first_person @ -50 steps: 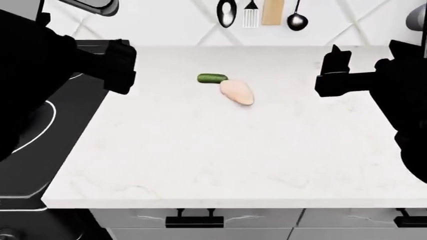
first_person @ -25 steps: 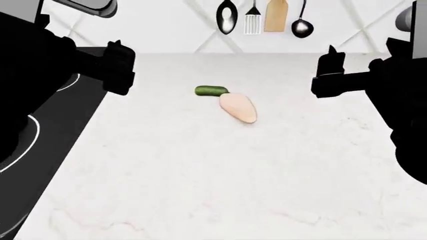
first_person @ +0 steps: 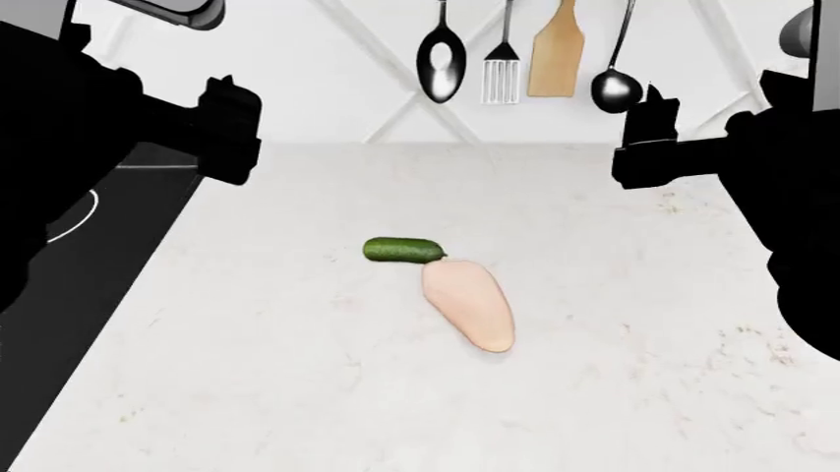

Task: Place both pans onto different burners. Then place the pickle and the chicken breast on different pans.

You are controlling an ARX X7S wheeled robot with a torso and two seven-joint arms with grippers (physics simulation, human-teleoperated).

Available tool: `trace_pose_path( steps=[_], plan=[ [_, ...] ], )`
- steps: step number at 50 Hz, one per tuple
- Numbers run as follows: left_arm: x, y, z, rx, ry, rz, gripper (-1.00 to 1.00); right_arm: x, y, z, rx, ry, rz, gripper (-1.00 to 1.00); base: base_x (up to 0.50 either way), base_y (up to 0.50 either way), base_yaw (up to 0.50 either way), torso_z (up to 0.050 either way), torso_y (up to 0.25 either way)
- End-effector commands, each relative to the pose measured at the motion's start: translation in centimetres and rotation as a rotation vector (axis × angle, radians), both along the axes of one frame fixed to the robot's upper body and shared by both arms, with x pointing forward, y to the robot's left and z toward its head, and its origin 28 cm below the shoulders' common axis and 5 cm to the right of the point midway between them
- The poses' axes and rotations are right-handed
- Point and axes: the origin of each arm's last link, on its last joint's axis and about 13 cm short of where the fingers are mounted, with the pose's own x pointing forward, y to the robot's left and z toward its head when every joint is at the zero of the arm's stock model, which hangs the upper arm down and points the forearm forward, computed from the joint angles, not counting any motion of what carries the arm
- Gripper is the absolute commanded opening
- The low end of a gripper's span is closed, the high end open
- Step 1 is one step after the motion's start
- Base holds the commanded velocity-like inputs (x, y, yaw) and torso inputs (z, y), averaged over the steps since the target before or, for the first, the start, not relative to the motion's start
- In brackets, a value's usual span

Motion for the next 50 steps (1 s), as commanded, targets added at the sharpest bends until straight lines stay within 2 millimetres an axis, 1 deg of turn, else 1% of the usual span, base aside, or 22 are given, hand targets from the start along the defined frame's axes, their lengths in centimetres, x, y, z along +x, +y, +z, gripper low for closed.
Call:
trace_pose_path(
  steps=[1,8,10,14,17,21,27,37,41,50],
  plan=[
    [-0.1,0.0,0.1,0.001,-0.002,-0.001,1.0,0.0,0.0,0.0,0.011,0.006,-0.002,1.0,0.5,-0.27,0.0,0.0,0.0],
    [-0.1,0.0,0.1,0.001,-0.002,0.001,1.0,0.0,0.0,-0.2,0.012,0.027,0.003,1.0,0.5,-0.28,0.0,0.0,0.002],
    [-0.1,0.0,0.0,0.0,-0.002,0.001,1.0,-0.1,0.3,-0.3,-0.021,0.047,0.012,1.0,0.0,0.0,0.0,0.0,0.0],
    [-0.2,0.0,0.1,0.001,-0.004,0.002,1.0,0.0,0.8,0.1,-0.025,0.071,0.022,1.0,0.0,0.0,0.0,0.0,0.0],
    [-0.3,0.2,0.2,0.001,-0.006,0.005,1.0,-0.4,1.4,0.9,-0.031,0.103,0.07,1.0,0.0,0.0,0.0,0.0,0.0],
    [-0.5,0.3,0.3,0.0,-0.008,0.009,1.0,-1.4,2.3,2.7,-0.031,0.182,0.16,1.0,0.0,0.0,0.0,0.0,0.0],
    [-0.5,0.4,0.4,-0.001,-0.01,0.011,1.0,-2.6,3.3,3.9,-0.023,0.308,0.254,1.0,0.0,0.0,0.0,0.0,0.0],
    [-0.6,0.4,0.4,-0.001,-0.009,0.013,1.0,-3.0,3.7,3.5,-0.01,0.461,0.267,1.0,0.0,0.0,0.0,0.0,0.0],
    [-0.6,0.4,0.4,0.0,-0.008,0.014,1.0,-2.7,4.0,3.3,0.012,0.511,0.248,1.0,0.0,0.0,0.0,0.0,0.0],
    [-0.6,0.4,0.1,-0.002,-0.005,0.013,1.0,-1.9,5.4,2.6,0.028,0.575,0.306,1.0,0.0,0.0,0.0,0.0,0.0]
  ],
)
